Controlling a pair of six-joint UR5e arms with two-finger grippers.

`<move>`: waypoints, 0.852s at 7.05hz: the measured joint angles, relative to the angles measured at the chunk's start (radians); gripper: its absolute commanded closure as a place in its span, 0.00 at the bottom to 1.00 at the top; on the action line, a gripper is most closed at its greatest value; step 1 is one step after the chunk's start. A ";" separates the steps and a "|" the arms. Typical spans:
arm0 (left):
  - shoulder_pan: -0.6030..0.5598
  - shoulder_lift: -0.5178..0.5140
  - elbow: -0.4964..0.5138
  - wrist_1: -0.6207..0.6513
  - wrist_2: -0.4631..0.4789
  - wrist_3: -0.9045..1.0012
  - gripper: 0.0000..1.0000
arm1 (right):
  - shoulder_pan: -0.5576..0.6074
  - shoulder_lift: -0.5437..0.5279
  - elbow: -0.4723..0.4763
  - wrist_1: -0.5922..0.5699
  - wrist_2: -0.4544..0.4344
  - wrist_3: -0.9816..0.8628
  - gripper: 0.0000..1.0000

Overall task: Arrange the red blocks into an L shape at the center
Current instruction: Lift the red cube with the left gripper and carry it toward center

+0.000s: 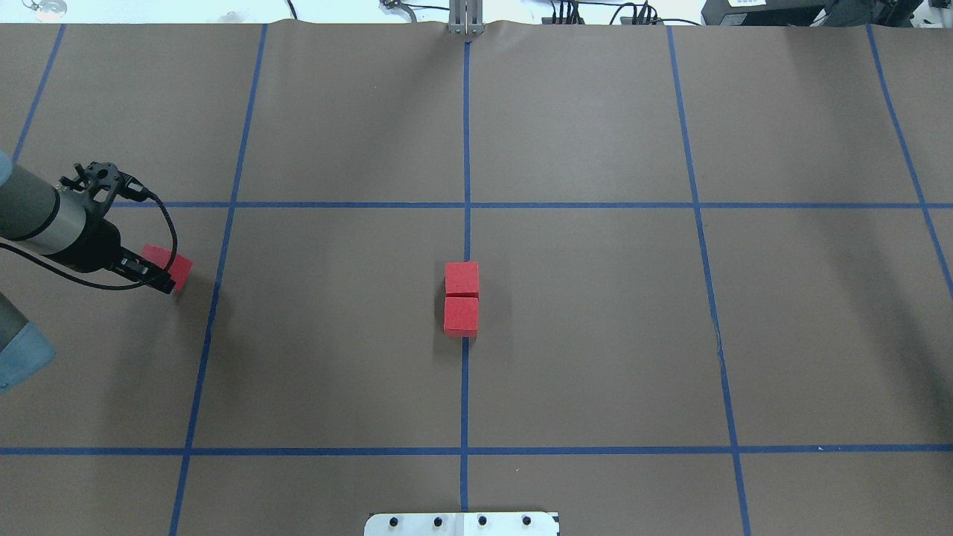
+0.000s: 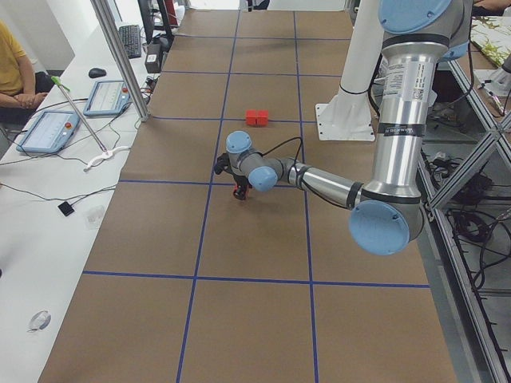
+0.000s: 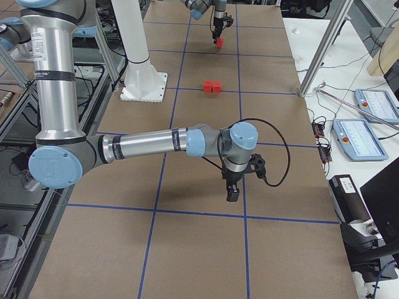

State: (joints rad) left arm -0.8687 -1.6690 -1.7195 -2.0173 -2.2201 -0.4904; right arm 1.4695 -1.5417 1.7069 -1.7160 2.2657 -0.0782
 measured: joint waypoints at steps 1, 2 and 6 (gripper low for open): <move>-0.001 -0.024 -0.013 0.000 -0.001 0.049 1.00 | 0.000 0.000 -0.001 0.000 0.000 0.000 0.01; -0.003 -0.043 -0.027 0.001 0.001 0.116 1.00 | 0.000 0.000 -0.001 0.000 0.000 0.000 0.01; -0.083 -0.068 -0.035 0.007 0.003 0.687 1.00 | 0.000 -0.002 -0.006 -0.001 -0.001 0.000 0.01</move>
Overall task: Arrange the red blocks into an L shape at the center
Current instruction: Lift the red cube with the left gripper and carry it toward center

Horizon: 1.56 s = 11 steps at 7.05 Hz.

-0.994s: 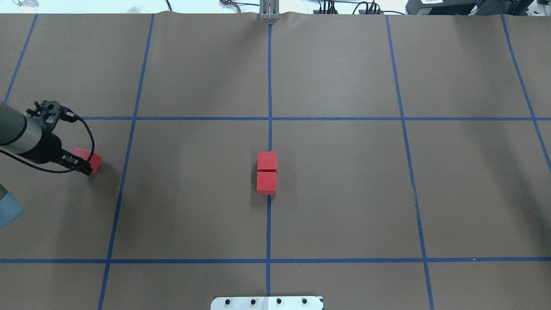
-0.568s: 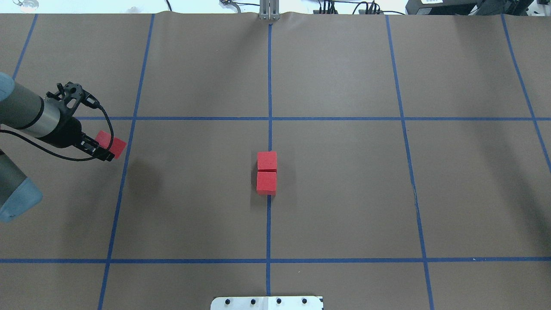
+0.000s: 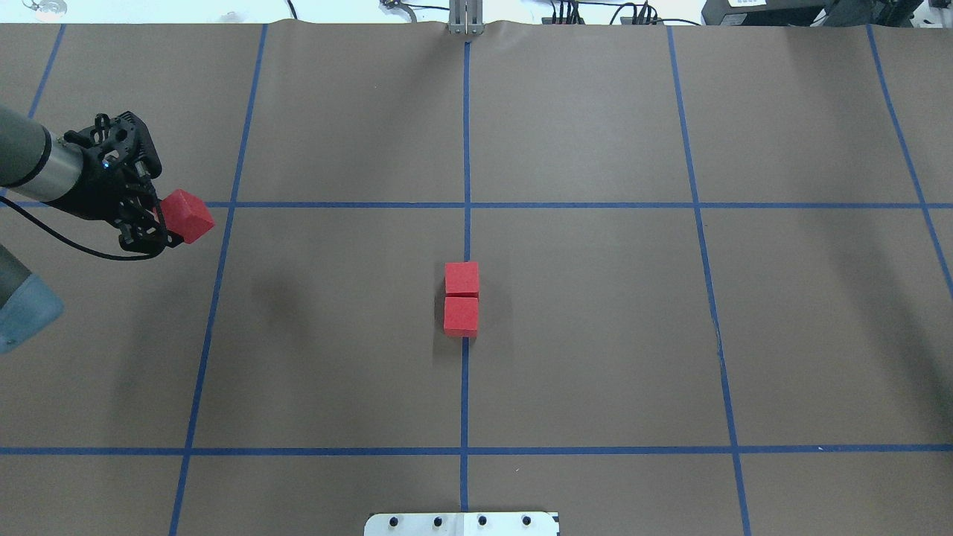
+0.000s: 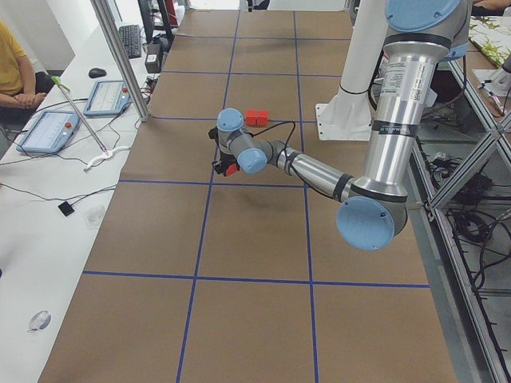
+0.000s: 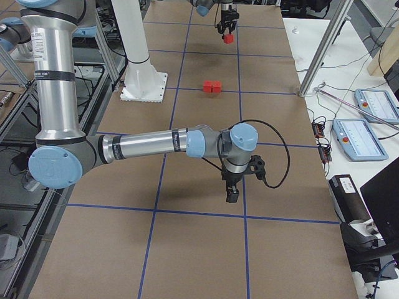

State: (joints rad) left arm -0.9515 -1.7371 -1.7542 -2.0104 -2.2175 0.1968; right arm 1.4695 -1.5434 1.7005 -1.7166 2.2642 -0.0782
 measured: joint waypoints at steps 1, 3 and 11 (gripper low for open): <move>-0.003 -0.002 0.001 0.015 -0.001 0.082 1.00 | 0.000 -0.001 -0.001 0.000 0.000 0.000 0.01; 0.003 -0.015 -0.003 0.058 -0.014 0.141 1.00 | 0.000 -0.001 -0.003 0.000 0.001 0.000 0.01; 0.044 -0.036 -0.034 0.104 -0.015 0.140 1.00 | -0.001 0.002 -0.008 0.000 0.001 0.000 0.01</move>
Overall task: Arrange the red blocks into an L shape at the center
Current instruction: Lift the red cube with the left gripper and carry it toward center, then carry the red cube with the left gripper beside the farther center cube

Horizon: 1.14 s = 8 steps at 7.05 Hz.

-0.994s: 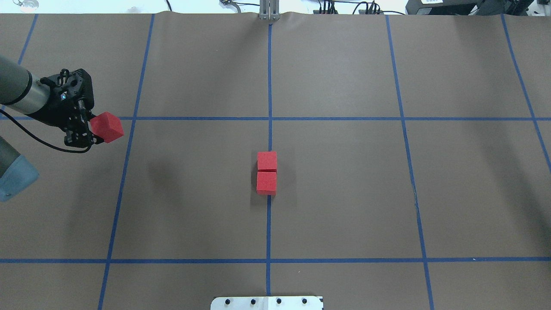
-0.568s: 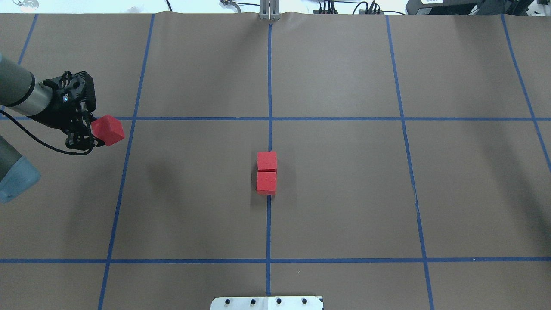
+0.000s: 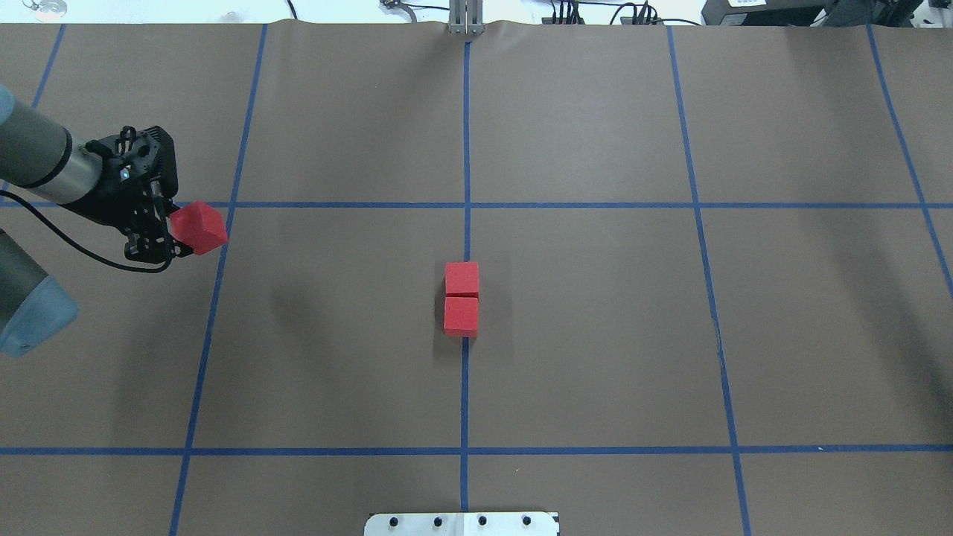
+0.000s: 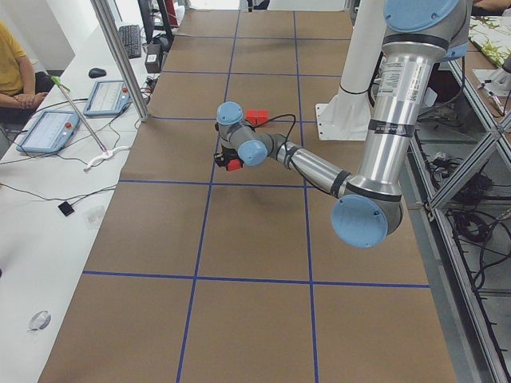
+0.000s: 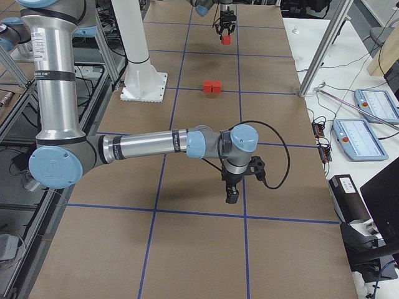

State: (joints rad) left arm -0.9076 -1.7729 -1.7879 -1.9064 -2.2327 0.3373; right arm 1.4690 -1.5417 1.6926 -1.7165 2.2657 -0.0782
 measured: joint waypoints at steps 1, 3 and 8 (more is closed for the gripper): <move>0.022 -0.037 -0.005 0.068 0.015 0.015 1.00 | 0.000 0.000 -0.003 0.000 0.000 0.000 0.01; 0.099 -0.168 -0.005 0.249 0.121 0.083 1.00 | 0.000 0.001 -0.006 0.000 0.000 0.000 0.01; 0.261 -0.432 0.134 0.323 0.286 0.188 1.00 | -0.001 0.000 -0.009 0.000 0.000 0.000 0.01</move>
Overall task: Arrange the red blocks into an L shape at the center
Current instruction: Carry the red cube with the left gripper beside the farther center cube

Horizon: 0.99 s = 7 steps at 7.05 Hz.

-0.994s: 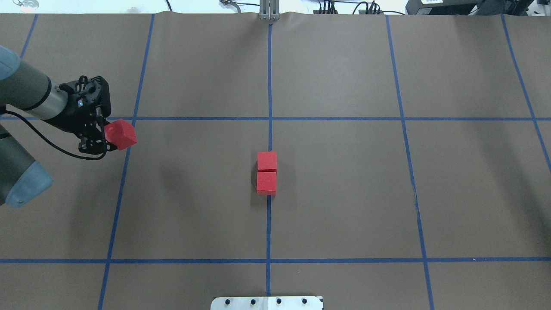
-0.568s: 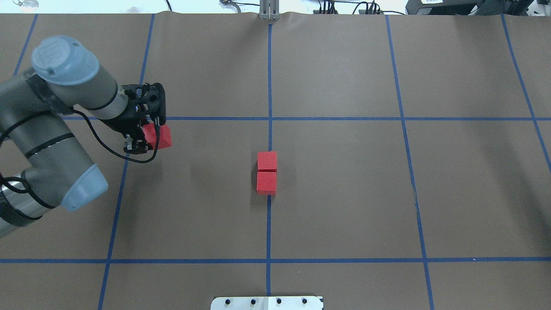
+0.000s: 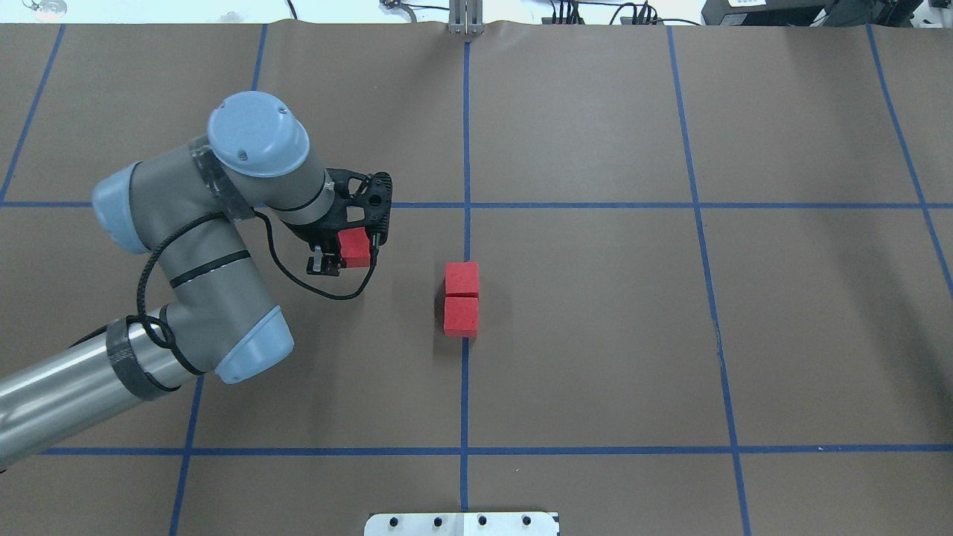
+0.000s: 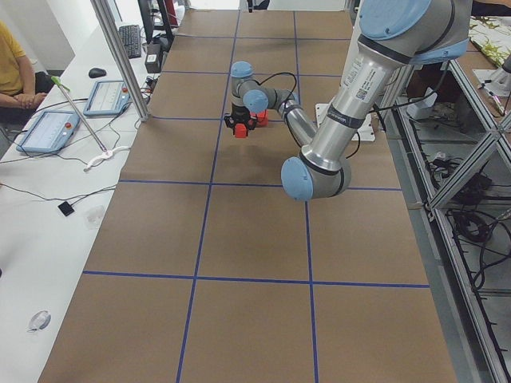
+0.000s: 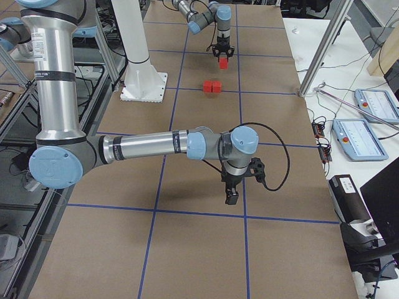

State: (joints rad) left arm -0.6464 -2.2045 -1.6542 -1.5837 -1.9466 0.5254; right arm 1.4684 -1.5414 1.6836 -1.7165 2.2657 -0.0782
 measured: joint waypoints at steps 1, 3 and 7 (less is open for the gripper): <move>0.014 -0.037 0.028 0.022 0.005 -0.001 1.00 | 0.000 0.000 0.000 0.000 0.000 0.000 0.01; 0.051 -0.080 0.051 0.061 0.022 -0.012 1.00 | 0.000 0.000 0.000 0.000 0.000 0.000 0.01; 0.091 -0.170 0.155 0.070 0.050 -0.034 0.89 | 0.000 0.001 -0.002 0.000 0.001 0.000 0.01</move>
State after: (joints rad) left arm -0.5557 -2.3745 -1.4988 -1.5136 -1.8967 0.4914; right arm 1.4680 -1.5401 1.6819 -1.7161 2.2669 -0.0782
